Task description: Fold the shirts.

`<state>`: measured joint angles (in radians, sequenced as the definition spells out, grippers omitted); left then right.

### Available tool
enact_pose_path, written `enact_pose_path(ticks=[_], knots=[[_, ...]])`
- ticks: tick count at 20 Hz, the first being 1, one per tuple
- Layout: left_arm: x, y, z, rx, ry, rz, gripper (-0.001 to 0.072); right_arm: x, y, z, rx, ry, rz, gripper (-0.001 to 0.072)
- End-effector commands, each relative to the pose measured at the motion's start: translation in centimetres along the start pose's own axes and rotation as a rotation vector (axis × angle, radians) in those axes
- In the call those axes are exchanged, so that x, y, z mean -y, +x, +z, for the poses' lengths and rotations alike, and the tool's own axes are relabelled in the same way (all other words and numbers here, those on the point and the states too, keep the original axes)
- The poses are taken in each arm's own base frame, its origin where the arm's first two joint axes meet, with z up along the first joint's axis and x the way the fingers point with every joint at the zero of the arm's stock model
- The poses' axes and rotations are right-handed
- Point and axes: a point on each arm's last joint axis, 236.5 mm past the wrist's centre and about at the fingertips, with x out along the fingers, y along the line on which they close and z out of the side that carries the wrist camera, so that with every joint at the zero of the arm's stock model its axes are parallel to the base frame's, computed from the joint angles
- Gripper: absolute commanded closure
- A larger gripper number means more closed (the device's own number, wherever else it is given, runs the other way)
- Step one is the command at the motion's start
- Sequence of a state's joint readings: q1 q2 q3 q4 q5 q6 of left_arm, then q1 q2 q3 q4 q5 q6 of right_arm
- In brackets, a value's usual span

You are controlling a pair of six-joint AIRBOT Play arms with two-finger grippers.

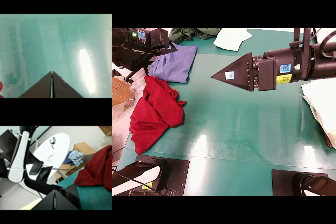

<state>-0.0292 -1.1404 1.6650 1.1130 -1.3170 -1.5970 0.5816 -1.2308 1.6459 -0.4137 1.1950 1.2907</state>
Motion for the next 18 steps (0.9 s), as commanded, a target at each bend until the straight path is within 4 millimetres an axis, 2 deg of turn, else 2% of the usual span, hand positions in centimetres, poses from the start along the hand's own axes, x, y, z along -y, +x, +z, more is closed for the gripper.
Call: enact_pose_path(ticks=[1, 6, 10, 13, 15, 16, 17, 18], knots=[[0.0, 0.0, 0.0, 0.001, 0.001, 0.0, 0.0675, 0.0, 0.0, 0.0, -0.001, 0.0, 0.001, 0.0693], [0.0, 0.0, 0.0, 0.001, 0.001, 0.0, 0.0674, -0.1, 0.0, 0.0, -0.001, 0.0, 0.001, 0.0693], [0.0, 0.0, 0.1, 0.002, 0.001, 0.0, 0.0675, 0.6, -0.1, 2.1, 0.091, 0.0, -0.024, 0.0693], [0.1, 0.0, 0.8, 0.036, -0.003, -0.004, 0.0675, 0.7, -0.1, 2.5, 0.105, 0.0, -0.031, 0.0693], [0.3, 0.0, -0.6, -0.028, 0.02, -0.011, 0.0675, 0.8, -0.2, 3.0, 0.125, -0.002, -0.036, 0.0693], [-1.4, 0.0, -1.8, -0.078, 0.014, 0.059, 0.0674, 1.0, -0.2, 2.9, 0.122, -0.008, -0.045, 0.0693], [-5.2, -0.6, -3.2, -0.135, -0.027, 0.22, 0.0674, 1.7, -0.1, 2.5, 0.105, -0.035, -0.067, 0.0692], [-10.4, -2.3, -4.8, -0.19, -0.062, 0.453, 0.0674, 2.5, 0.1, 2.1, 0.086, -0.038, -0.088, 0.0692]])
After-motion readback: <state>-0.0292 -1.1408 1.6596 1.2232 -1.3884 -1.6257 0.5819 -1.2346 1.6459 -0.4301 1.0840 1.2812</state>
